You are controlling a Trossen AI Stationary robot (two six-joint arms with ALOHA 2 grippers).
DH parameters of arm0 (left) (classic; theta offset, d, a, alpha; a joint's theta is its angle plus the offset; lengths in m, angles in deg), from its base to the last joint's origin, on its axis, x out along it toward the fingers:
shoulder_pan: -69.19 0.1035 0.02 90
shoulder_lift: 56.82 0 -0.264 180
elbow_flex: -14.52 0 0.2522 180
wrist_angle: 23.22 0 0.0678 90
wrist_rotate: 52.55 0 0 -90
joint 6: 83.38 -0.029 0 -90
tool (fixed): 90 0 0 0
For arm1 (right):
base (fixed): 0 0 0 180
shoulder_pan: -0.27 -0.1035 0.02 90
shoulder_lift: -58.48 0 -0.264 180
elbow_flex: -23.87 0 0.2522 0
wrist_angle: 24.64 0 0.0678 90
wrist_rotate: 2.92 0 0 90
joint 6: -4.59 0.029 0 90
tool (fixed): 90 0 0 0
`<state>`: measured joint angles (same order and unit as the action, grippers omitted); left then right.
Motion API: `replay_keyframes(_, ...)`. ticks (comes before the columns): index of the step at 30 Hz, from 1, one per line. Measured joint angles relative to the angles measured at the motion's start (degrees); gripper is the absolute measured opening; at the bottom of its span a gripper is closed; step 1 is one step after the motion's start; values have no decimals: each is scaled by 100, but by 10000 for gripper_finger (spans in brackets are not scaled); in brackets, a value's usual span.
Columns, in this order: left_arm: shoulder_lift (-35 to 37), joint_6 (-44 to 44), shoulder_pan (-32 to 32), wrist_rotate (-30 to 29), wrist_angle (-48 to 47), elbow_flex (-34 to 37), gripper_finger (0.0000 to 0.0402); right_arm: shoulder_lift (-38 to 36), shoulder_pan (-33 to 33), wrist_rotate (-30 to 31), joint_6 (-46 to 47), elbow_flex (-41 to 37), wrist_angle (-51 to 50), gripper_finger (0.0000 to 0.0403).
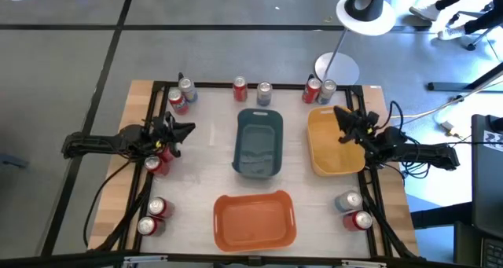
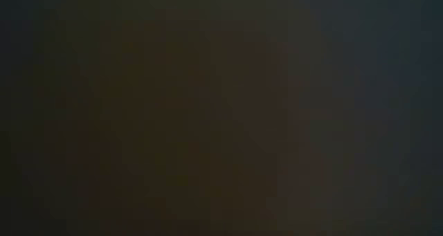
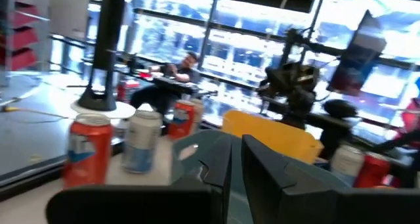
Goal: Sort soda cans
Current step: Put the top right white soda can into the yellow bin
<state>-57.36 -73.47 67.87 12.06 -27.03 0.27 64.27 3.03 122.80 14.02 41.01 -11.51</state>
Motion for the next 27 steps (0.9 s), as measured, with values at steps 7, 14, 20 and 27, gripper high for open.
replay_keyframes(7, 2, -195, 3, -1230, 24, -1, 29, 1199, 664, 51, -939, 1002, -406, 40)
replay_keyframes(14, 2, -277, 66, -1276, -11, -2, 29, 2770, 1521, -82, -1030, 2628, -1723, 40)
replay_keyframes(20, 2, -287, 63, -1278, -83, -4, 29, 4085, 2568, -291, -1315, 4293, -3263, 44)
replay_keyframes(27, 2, -239, 63, -1276, -79, -4, 29, 5523, 4184, -1544, -1857, 6086, -5164, 126)
